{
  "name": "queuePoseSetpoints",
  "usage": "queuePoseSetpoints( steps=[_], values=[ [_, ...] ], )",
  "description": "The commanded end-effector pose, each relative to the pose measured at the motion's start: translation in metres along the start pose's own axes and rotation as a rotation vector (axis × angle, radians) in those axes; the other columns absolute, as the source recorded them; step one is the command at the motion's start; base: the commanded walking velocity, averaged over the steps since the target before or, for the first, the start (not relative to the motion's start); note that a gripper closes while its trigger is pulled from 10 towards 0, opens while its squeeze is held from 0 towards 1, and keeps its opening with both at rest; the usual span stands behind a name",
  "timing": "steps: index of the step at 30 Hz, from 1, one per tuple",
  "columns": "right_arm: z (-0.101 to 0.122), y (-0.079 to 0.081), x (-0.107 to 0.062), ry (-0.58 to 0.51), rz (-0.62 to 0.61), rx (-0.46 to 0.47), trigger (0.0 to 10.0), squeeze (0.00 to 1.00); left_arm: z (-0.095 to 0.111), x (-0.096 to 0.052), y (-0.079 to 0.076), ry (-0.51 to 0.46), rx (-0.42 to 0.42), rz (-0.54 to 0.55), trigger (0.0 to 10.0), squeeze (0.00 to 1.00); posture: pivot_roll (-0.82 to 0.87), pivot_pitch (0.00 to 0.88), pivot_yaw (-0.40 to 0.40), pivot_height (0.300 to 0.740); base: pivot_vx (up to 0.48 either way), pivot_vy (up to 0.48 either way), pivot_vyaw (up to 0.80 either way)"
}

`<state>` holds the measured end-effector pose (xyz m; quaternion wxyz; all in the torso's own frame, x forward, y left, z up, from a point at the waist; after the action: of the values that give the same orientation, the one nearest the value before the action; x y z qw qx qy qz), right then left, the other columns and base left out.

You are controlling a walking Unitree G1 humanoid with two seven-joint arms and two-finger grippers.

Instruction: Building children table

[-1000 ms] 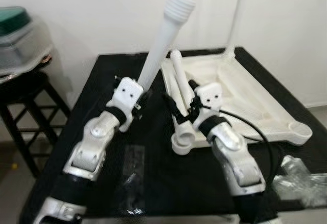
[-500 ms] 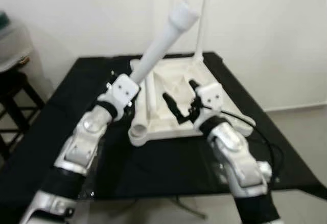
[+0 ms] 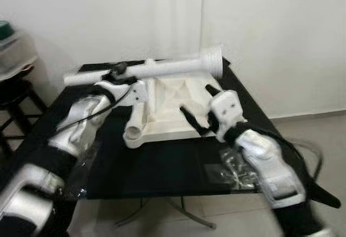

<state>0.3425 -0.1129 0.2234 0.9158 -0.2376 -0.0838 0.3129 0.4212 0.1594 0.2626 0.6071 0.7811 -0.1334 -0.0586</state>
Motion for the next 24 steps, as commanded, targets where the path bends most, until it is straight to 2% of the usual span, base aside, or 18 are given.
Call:
queuePoseSetpoints(
  steps=[1, 2, 3, 5, 6, 8, 9, 11, 12, 15, 19, 20, 21, 24],
  values=[
    [0.0, 0.013, 0.003, 0.029, 0.083, -0.098, 10.0, 0.0, 0.001, 0.003, -0.004, -0.014, 0.066, -0.047, 10.0, 0.0, -0.13, 0.001, 0.03, 0.74, 0.0, 0.0, 0.0],
    [-0.007, 0.013, -0.001, 0.097, 0.123, -0.17, 10.0, 0.0, 0.0, 0.007, -0.01, -0.018, 0.114, -0.101, 10.0, 0.0, -0.13, 0.001, 0.028, 0.74, 0.0, 0.0, 0.0],
    [-0.007, 0.013, -0.001, 0.097, 0.123, -0.17, 10.0, 0.0, 0.0, 0.007, -0.01, -0.018, 0.114, -0.101, 10.0, 0.0, -0.13, 0.001, 0.028, 0.74, 0.0, 0.0, 0.0],
    [-0.015, 0.016, -0.008, 0.201, 0.214, -0.265, 10.0, 0.0, -0.007, 0.013, -0.019, -0.01, 0.201, -0.201, 10.0, 0.0, -0.14, 0.004, 0.035, 0.74, 0.0, 0.0, 0.0],
    [-0.015, 0.016, -0.008, 0.201, 0.214, -0.265, 10.0, 0.0, -0.007, 0.013, -0.019, -0.01, 0.201, -0.201, 10.0, 0.0, -0.14, 0.004, 0.035, 0.74, 0.0, 0.0, 0.0],
    [-0.005, 0.035, -0.006, 0.194, 0.321, -0.271, 10.0, 0.0, -0.015, 0.019, -0.021, 0.027, 0.258, -0.297, 10.0, 0.0, -0.14, 0.004, 0.04, 0.74, 0.0, 0.0, 0.0],
    [-0.005, 0.035, -0.006, 0.194, 0.321, -0.271, 10.0, 0.0, -0.015, 0.019, -0.021, 0.027, 0.258, -0.297, 10.0, 0.0, -0.14, 0.004, 0.04, 0.74, 0.0, 0.0, 0.0],
    [0.006, 0.036, 0.006, 0.149, 0.296, -0.275, 10.0, 0.0, -0.008, 0.023, -0.019, 0.004, 0.286, -0.326, 10.0, 0.0, -0.14, 0.005, 0.037, 0.74, 0.0, 0.0, 0.0],
    [0.006, 0.036, 0.006, 0.149, 0.296, -0.275, 10.0, 0.0, -0.008, 0.023, -0.019, 0.004, 0.286, -0.326, 10.0, 0.0, -0.14, 0.005, 0.037, 0.74, 0.0, 0.0, 0.0],
    [0.006, 0.018, 0.026, 0.148, 0.157, -0.315, 10.0, 0.0, 0.013, 0.028, -0.013, -0.065, 0.314, -0.322, 10.0, 0.0, -0.14, 0.006, 0.03, 0.74, 0.0, 0.0, 0.0],
    [0.005, 0.015, 0.029, 0.153, 0.133, -0.323, 10.0, 0.0, 0.017, 0.03, -0.012, -0.082, 0.319, -0.32, 10.0, 0.0, -0.14, 0.006, 0.03, 0.74, 0.0, 0.0, 0.0],
    [0.003, 0.006, 0.037, 0.172, 0.084, -0.306, 10.0, 0.0, 0.028, 0.031, -0.01, -0.121, 0.318, -0.309, 10.0, 0.0, -0.13, 0.006, 0.023, 0.74, 0.0, 0.0, 0.0],
    [0.003, 0.006, 0.037, 0.172, 0.084, -0.306, 10.0, 0.0, 0.028, 0.031, -0.01, -0.121, 0.318, -0.309, 10.0, 0.0, -0.13, 0.006, 0.023, 0.74, 0.0, 0.0, 0.0],
    [-0.005, -0.007, 0.054, 0.242, 0.014, -0.279, 10.0, 0.0, 0.047, 0.034, 0.002, -0.187, 0.318, -0.263, 10.0, 0.0, -0.12, 0.008, 0.01, 0.74, 0.0, 0.0, 0.0]
  ],
)
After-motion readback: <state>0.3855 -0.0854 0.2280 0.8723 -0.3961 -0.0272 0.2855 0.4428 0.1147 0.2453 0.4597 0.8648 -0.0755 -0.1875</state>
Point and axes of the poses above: a point about 5 cm out from each wrist's last joint towards the gripper, its own x axis pointing out of the wrist towards the gripper, its own z axis along the axis of the wrist's last joint, y = z × x, the point moved 4 cm from there along x, pointing out of the wrist towards the gripper, and after that the axes turned 14 degrees about x, right-handed, at the moved point
